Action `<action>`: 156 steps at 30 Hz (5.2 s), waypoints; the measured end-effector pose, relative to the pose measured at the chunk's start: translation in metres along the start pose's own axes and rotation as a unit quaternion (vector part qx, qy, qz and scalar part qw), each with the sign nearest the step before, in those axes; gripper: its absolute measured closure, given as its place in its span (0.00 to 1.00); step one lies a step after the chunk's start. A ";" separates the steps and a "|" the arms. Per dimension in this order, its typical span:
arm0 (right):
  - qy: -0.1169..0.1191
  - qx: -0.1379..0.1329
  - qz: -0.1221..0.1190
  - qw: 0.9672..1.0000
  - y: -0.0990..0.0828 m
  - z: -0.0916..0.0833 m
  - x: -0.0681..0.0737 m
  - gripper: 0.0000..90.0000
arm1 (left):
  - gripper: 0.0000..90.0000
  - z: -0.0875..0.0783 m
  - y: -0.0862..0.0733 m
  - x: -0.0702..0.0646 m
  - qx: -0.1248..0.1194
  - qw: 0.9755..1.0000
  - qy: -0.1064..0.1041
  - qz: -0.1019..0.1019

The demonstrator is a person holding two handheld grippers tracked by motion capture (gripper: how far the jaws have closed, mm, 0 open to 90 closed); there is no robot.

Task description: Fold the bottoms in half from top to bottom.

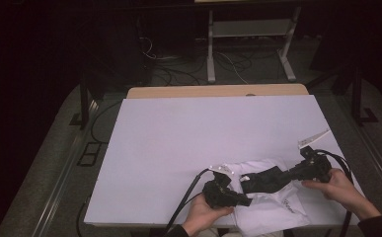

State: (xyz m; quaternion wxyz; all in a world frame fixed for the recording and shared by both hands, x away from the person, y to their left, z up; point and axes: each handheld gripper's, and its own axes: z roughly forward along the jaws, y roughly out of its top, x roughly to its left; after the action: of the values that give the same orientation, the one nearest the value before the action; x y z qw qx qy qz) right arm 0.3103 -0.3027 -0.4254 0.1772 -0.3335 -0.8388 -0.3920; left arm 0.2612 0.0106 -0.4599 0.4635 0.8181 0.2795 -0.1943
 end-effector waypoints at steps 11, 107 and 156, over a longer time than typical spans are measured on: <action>-0.010 -0.012 0.006 1.000 -0.008 -0.009 0.000 0.94 | 0.94 0.002 -0.001 -0.001 0.002 1.000 0.003 0.003; 0.038 -0.007 -0.007 0.999 -0.010 -0.012 0.003 0.96 | 0.33 -0.045 0.016 0.000 -0.064 0.996 0.009 0.061; 0.026 -0.019 -0.046 0.998 -0.013 -0.021 0.032 0.87 | 0.23 -0.088 0.023 0.030 -0.152 0.986 0.032 0.057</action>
State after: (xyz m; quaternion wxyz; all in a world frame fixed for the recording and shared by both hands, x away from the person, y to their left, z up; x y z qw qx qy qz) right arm 0.2788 -0.3116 -0.4009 0.1744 -0.2871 -0.8410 -0.4241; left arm 0.3042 0.0857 -0.4181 0.5839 0.7584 0.2733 -0.0964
